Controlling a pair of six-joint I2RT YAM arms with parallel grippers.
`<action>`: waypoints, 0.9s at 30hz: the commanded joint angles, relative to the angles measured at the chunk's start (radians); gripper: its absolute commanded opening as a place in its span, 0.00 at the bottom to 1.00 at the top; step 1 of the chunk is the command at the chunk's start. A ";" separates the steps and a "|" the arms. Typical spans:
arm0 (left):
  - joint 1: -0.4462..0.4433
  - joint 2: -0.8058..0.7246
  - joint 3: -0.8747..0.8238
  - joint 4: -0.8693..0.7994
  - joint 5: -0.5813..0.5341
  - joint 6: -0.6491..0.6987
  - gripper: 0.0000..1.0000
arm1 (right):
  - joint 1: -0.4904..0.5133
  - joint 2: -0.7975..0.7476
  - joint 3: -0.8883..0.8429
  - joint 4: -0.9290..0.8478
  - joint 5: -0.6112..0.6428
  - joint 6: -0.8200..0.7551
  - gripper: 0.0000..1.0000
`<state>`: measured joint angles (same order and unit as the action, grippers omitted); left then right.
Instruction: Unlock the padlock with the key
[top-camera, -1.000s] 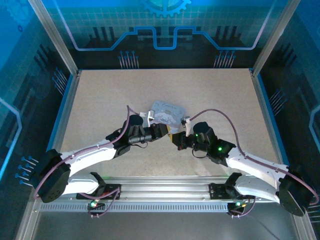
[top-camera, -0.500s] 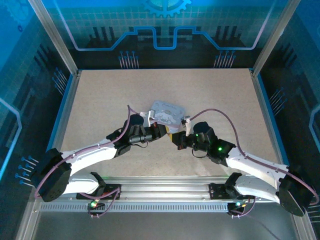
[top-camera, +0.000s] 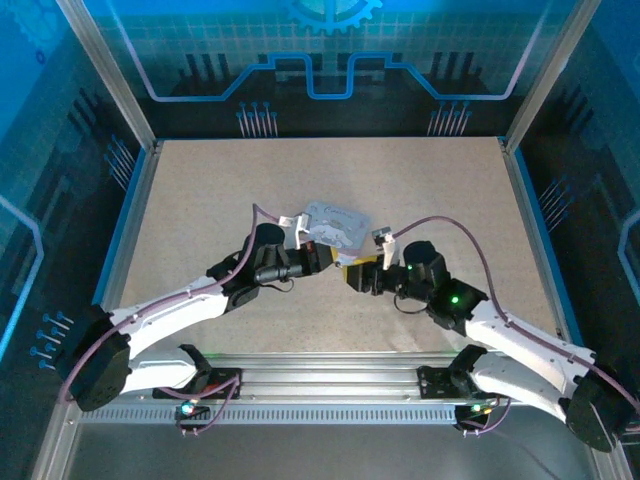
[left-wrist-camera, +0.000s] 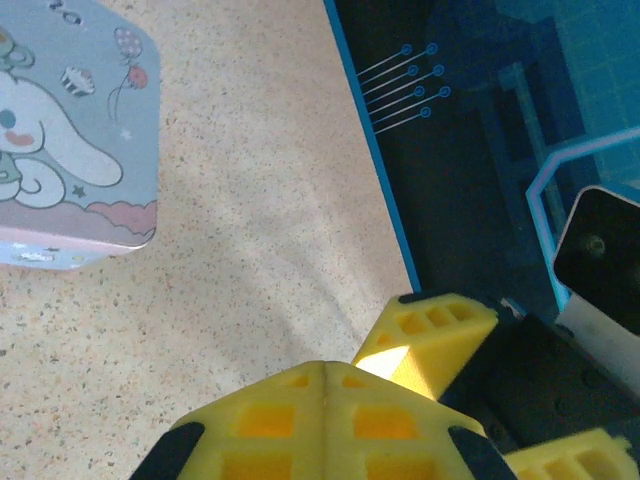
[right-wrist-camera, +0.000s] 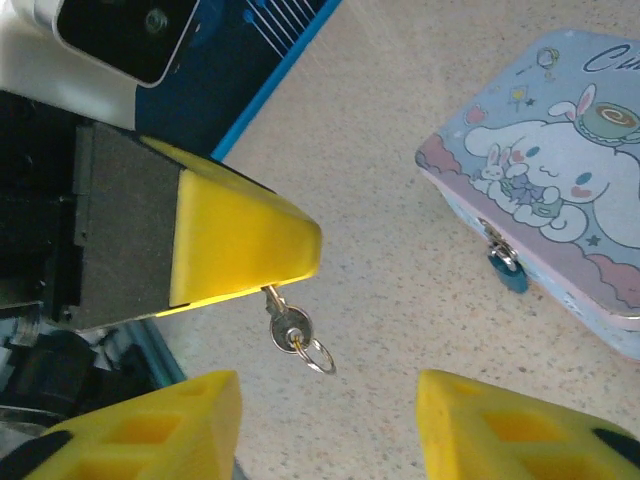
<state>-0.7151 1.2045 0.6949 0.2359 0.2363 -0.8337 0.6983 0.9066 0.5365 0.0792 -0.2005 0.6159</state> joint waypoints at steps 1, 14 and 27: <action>0.007 -0.046 0.044 -0.043 0.031 0.094 0.00 | -0.048 -0.028 -0.016 0.066 -0.167 0.003 0.57; 0.009 -0.072 0.060 -0.037 0.111 0.159 0.00 | -0.098 0.068 0.011 0.185 -0.361 0.053 0.60; 0.008 -0.066 0.065 -0.037 0.126 0.173 0.00 | -0.094 0.130 0.042 0.212 -0.383 0.054 0.44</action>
<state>-0.7105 1.1488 0.7269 0.2058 0.3359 -0.6960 0.6075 1.0283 0.5373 0.2478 -0.5587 0.6727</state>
